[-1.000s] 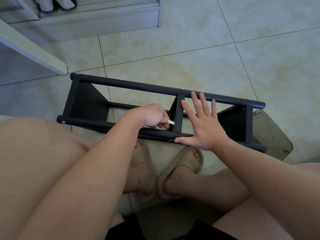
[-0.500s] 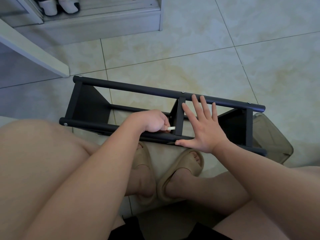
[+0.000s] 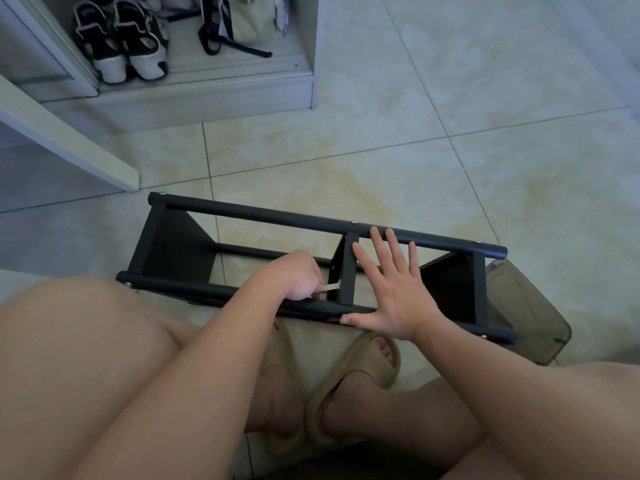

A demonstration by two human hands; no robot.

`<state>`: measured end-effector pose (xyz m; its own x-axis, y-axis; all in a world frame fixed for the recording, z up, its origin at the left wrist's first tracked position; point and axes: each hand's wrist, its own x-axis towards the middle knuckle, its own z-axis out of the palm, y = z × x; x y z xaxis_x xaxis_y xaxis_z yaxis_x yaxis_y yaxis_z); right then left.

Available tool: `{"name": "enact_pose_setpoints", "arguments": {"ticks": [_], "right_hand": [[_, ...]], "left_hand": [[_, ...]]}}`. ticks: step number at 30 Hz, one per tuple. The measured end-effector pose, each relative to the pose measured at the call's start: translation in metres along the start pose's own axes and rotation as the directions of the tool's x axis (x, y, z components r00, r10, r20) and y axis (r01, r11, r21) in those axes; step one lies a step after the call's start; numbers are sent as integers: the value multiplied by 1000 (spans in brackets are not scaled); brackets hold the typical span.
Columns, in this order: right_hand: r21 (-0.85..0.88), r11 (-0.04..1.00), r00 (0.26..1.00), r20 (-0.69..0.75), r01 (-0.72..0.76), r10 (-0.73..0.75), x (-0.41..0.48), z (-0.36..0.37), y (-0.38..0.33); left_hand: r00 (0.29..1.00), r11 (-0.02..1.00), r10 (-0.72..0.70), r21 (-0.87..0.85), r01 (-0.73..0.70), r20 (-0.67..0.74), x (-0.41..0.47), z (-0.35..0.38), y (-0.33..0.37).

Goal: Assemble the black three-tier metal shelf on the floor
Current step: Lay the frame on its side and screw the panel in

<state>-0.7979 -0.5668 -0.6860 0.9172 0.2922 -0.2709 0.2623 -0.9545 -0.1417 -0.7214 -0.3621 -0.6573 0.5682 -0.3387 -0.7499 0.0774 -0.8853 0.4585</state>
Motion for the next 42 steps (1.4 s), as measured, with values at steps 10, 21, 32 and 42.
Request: {"name": "enact_pose_setpoints", "arguments": {"ticks": [10, 21, 32, 42], "right_hand": [[19, 1000, 1000, 7, 10, -10, 0, -1, 2], [3, 1000, 1000, -7, 9, -9, 0, 1, 3], [12, 1000, 1000, -23, 12, -12, 0, 4, 3], [14, 1000, 1000, -19, 9, -9, 0, 3, 3]], "left_hand": [[997, 1000, -2, 6, 2, -74, 8, -4, 9], [992, 848, -115, -526, 70, -53, 19, -5, 13], [965, 648, -237, -759, 67, -117, 16, 3, 20], [970, 692, -234, -712, 121, -62, 14, 5, 23]]}}
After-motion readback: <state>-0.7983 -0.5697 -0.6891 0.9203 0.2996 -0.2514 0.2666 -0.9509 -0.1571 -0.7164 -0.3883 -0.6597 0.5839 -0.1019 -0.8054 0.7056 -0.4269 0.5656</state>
